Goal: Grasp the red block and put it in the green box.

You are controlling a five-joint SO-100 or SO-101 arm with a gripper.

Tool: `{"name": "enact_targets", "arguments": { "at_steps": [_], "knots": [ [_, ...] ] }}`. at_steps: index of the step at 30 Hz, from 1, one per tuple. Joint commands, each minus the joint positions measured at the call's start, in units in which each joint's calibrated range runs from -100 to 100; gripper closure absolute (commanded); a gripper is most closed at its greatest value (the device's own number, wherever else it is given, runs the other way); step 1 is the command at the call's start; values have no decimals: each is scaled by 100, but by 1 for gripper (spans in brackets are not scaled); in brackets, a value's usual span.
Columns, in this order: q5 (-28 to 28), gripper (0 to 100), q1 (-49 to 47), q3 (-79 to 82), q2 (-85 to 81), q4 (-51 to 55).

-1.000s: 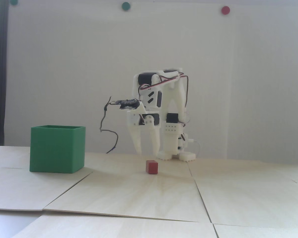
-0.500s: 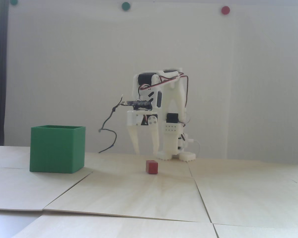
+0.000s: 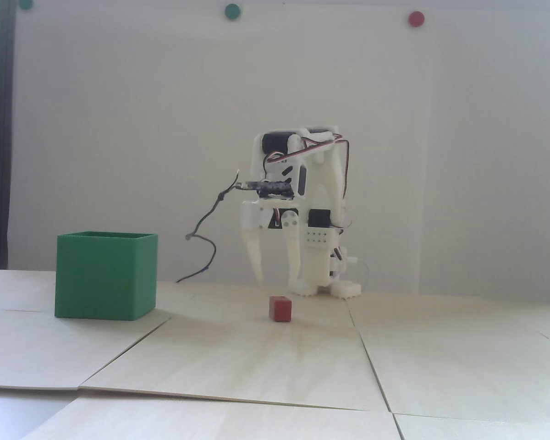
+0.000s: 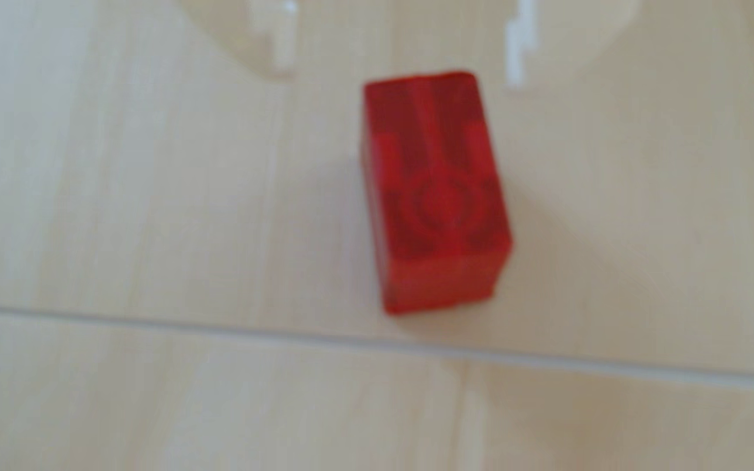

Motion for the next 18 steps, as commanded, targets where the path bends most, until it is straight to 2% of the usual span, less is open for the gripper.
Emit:
{"name": "enact_targets", "arguments": {
  "at_steps": [1,18],
  "knots": [
    [-164,83,-321,-464,-76,-90],
    [-164,83,-345,-464,279,-73]
  ]
}}
